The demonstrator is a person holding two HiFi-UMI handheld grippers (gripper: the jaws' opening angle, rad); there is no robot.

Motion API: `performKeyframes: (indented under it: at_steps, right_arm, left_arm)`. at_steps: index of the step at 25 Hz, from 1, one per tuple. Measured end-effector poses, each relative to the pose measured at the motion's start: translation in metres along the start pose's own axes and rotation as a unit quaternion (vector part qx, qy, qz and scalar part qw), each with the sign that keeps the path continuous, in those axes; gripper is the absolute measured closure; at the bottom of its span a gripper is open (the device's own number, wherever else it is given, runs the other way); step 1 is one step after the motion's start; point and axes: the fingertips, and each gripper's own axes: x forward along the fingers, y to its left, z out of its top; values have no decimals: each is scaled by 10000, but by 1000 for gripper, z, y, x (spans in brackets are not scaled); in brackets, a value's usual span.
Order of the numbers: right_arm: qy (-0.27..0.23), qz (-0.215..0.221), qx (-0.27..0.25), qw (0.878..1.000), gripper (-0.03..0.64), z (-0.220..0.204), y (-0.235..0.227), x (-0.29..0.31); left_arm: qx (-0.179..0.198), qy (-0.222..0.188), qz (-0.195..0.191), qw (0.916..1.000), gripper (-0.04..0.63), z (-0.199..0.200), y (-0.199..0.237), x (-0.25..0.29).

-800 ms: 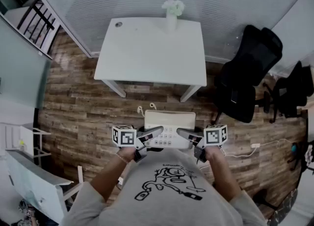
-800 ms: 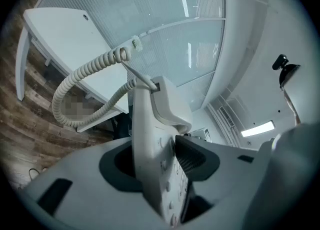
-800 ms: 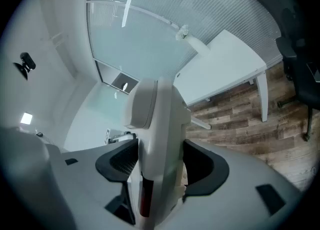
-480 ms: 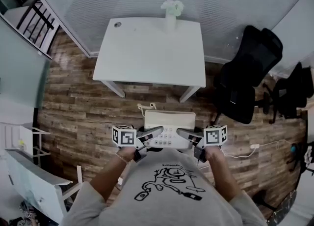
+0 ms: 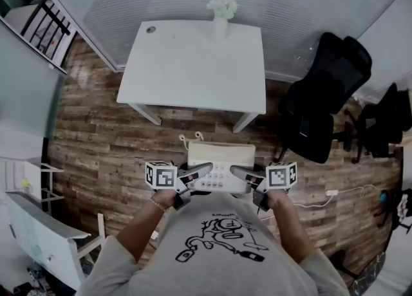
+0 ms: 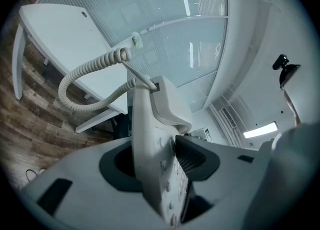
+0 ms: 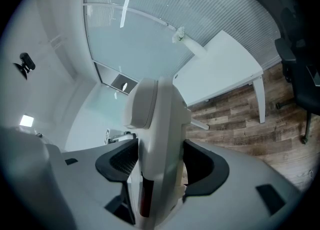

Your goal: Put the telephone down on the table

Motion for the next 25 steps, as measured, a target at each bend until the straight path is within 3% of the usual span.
performKeyframes:
  at_steps: [12, 25]
  right_arm:
    - [103, 200, -57, 9997, 318, 13, -13, -16]
    - [72, 207, -79, 9997, 318, 28, -18, -17]
  left_arm:
    - [-57, -182, 66, 9998, 399, 0, -5, 27]
    - [-6, -65, 182, 9998, 399, 11, -2, 35]
